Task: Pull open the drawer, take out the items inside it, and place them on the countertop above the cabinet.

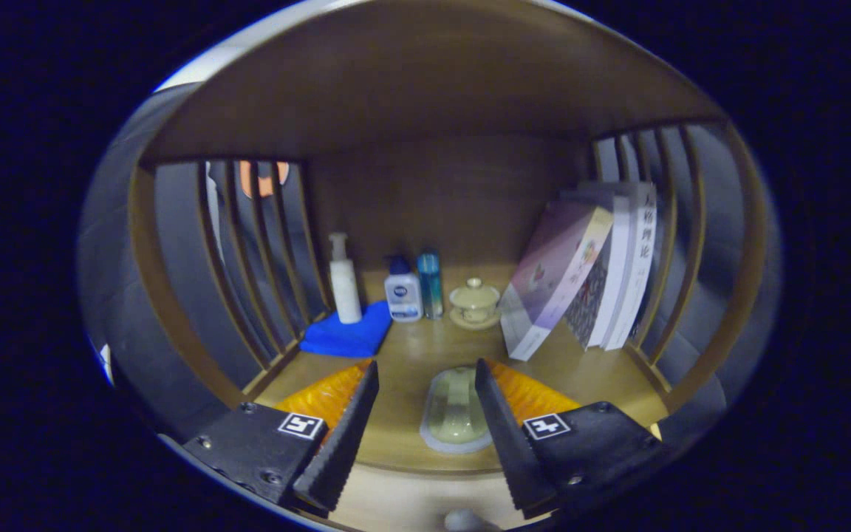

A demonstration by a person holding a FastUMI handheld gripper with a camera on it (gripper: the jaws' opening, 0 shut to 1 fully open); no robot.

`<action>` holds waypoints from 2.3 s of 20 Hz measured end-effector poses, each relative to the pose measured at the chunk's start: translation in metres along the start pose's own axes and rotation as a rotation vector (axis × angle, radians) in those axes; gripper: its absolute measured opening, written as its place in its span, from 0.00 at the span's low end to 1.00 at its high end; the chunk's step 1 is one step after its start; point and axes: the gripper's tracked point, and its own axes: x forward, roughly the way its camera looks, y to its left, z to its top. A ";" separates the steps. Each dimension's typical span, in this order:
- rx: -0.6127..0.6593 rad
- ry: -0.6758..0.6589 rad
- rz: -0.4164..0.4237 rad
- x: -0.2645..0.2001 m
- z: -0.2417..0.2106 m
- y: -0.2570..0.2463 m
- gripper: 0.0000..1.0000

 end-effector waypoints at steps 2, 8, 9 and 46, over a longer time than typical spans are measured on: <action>-0.037 -0.091 0.016 -0.024 0.007 0.013 1.00; -0.014 -0.286 0.053 -0.093 0.005 0.029 1.00; -0.019 -0.298 0.040 -0.102 -0.001 0.026 1.00; -0.005 -0.143 -0.165 -0.158 -0.245 -0.037 1.00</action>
